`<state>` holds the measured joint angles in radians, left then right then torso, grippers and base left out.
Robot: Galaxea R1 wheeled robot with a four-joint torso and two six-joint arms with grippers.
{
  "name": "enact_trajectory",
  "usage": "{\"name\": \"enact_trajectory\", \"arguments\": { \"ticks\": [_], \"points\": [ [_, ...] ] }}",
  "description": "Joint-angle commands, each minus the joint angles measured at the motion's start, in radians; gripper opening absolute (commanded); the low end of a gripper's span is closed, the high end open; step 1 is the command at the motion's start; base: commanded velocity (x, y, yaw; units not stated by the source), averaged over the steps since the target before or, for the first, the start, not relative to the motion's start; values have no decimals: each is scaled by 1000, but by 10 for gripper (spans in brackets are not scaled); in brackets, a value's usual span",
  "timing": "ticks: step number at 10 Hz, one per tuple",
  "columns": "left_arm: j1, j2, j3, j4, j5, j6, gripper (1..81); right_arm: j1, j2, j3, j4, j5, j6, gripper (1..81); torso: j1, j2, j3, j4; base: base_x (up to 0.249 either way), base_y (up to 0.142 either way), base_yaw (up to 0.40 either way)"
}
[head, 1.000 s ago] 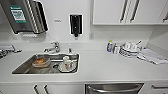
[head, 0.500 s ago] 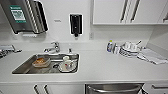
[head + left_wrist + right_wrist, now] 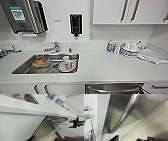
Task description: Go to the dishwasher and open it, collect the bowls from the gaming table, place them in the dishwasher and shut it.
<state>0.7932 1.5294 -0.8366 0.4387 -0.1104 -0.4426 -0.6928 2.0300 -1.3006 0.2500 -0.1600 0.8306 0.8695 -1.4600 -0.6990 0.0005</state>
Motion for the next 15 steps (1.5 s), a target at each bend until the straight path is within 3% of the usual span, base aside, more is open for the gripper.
{"name": "enact_trajectory", "arguments": {
  "ticks": [1, 3, 9, 15],
  "points": [
    [-74, -43, 17, 12, 2, 1, 811, 158, 5, -60, 14, -44, 152, 811, 0, 0, 0, 0, 0, 0, 0],
    [-73, -40, 13, 12, 2, 2, 811, 175, 8, -87, 14, -91, 240, 811, 0, 0, 0, 0, 0, 0, 0],
    [-74, -35, 8, 17, 2, 1, 811, 202, 96, -187, 6, -159, 367, 811, 0, 0, 0, 0, 0, 0, 0],
    [-74, -24, 7, 21, 3, 2, 811, 247, 227, -354, 6, -246, 392, 811, 0, 0, 0, 0, 0, 0, 0]
  ]
}}
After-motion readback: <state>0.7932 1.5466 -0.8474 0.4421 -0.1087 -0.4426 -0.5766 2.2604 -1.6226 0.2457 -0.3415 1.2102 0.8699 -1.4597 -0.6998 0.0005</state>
